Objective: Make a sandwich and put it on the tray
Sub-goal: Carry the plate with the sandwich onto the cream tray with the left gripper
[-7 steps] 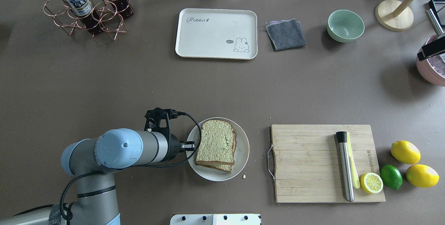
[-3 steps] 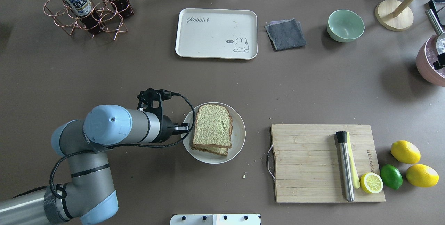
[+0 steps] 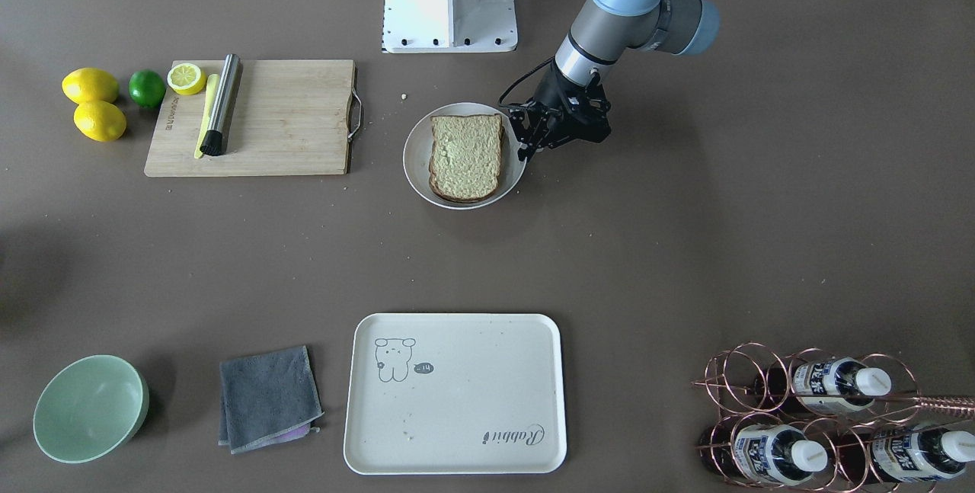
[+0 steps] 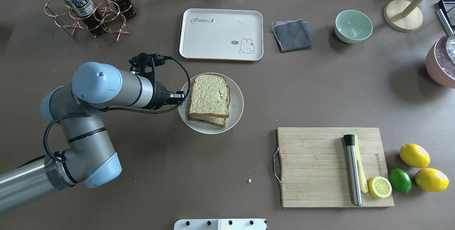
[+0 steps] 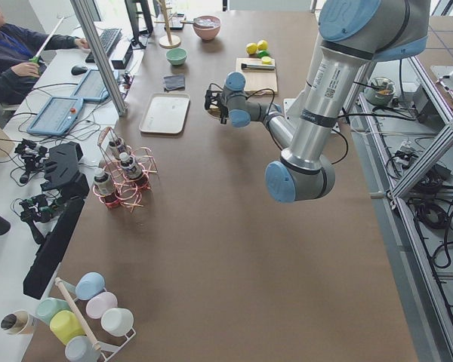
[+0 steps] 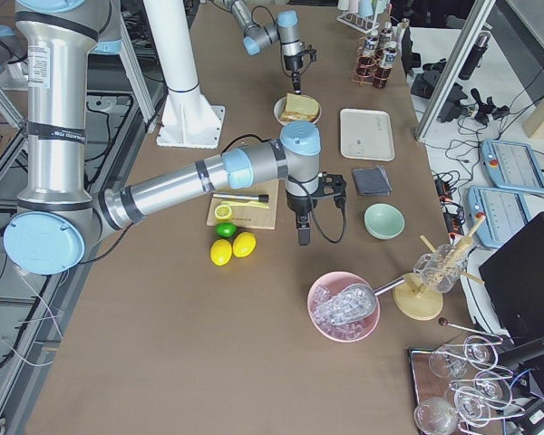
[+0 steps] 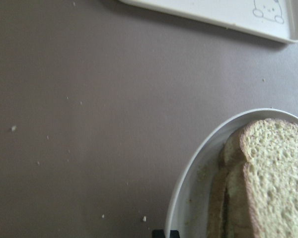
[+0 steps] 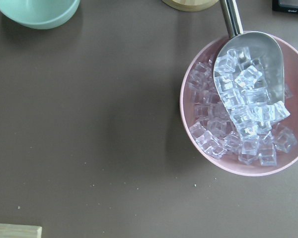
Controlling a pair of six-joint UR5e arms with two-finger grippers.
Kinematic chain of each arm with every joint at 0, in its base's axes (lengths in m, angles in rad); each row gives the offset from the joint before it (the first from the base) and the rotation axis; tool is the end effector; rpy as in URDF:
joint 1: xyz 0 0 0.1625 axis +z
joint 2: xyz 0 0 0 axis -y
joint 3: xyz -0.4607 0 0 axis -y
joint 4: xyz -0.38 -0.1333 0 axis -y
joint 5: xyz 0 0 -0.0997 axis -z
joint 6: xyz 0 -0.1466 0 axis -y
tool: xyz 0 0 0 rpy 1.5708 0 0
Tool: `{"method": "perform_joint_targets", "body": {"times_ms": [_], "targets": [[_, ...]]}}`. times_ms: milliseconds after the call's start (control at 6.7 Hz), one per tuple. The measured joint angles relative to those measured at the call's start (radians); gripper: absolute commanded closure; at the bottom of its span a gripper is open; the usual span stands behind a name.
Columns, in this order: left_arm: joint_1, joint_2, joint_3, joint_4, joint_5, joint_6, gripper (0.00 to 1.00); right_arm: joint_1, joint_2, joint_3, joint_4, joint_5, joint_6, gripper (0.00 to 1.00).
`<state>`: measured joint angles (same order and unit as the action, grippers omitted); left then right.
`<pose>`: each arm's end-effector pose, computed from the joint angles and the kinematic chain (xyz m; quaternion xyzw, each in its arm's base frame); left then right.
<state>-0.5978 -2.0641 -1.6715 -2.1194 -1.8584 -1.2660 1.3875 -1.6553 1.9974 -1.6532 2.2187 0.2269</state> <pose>0.5289 -0.4711 0.3233 0.1249 0.5341 -0.0449 0.8349 -0.0371 -0.4462 0.5814 0.0559 -0.3340 -0.0207 0.9407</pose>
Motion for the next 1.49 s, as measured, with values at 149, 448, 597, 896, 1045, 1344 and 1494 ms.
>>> {"method": "perform_joint_targets", "body": {"times_ms": [149,448,597,896,1045,1344,1494], "targets": [[-0.061,-0.073,0.093,-0.002,-0.038,0.035,1.00,0.045,-0.006,-0.049,-0.001,0.000,-0.101,0.00],[-0.171,-0.205,0.293,-0.006,-0.135,0.133,1.00,0.121,-0.048,-0.096,-0.001,0.001,-0.242,0.00],[-0.207,-0.279,0.402,-0.011,-0.156,0.159,1.00,0.150,-0.079,-0.101,-0.001,0.001,-0.294,0.00],[-0.238,-0.432,0.648,-0.073,-0.159,0.173,1.00,0.193,-0.115,-0.107,0.000,0.001,-0.363,0.00],[-0.242,-0.490,0.747,-0.104,-0.144,0.175,1.00,0.206,-0.125,-0.110,0.000,0.001,-0.379,0.00],[-0.220,-0.550,0.827,-0.120,-0.076,0.177,1.00,0.219,-0.130,-0.130,0.004,0.001,-0.388,0.00],[-0.203,-0.564,0.835,-0.121,-0.040,0.176,1.00,0.221,-0.132,-0.136,0.007,0.001,-0.389,0.00]]}}
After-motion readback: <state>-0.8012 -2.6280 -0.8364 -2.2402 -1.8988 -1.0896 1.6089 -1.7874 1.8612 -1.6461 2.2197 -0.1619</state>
